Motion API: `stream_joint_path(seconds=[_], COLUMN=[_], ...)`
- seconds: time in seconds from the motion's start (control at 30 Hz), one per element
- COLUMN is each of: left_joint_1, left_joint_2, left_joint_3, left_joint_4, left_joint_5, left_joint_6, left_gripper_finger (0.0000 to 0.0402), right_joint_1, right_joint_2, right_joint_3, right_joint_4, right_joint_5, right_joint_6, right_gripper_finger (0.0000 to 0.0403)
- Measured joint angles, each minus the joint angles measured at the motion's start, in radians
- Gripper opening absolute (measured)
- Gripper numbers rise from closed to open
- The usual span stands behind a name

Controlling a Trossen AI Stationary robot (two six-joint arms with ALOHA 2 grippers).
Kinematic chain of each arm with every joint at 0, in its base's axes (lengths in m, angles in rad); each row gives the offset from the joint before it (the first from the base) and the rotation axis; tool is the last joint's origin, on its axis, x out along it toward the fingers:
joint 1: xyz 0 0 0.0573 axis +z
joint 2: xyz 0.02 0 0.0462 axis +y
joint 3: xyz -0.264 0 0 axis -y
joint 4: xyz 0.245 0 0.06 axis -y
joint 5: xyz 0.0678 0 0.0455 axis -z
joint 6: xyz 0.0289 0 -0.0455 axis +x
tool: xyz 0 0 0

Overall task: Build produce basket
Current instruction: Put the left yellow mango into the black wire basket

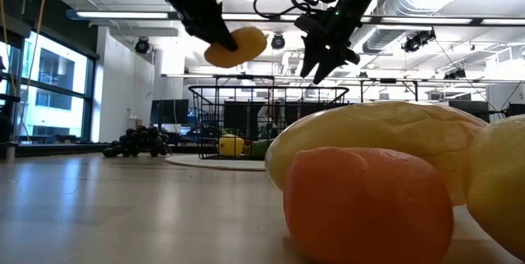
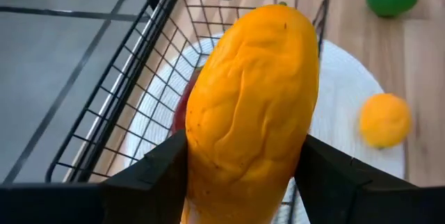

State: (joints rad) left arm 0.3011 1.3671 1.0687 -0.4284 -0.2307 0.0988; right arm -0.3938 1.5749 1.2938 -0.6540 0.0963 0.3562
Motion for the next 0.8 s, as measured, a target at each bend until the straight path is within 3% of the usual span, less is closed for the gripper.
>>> stream_joint_path(seconds=[0.3,0.57,0.8], left_joint_1=[0.113,0.15,0.153], left_joint_2=[0.08,0.15,0.18], left_joint_3=[0.0,0.0,0.0], left_joint_4=[0.026,0.022,-0.037], left_joint_5=[0.151,0.153,0.147], left_joint_6=[0.071,0.122,0.121], left_gripper_finger=[0.0227,0.0245,0.0274], right_joint_1=[-0.012,-0.047,-0.073], right_joint_2=[0.0,0.0,-0.02], right_joint_3=[0.0,0.0,0.001], right_joint_4=[-0.024,-0.048,-0.091], right_joint_5=[0.004,0.009,0.092], right_joint_6=[0.196,0.294,0.369], right_gripper_finger=[0.0213,0.0213,0.0213])
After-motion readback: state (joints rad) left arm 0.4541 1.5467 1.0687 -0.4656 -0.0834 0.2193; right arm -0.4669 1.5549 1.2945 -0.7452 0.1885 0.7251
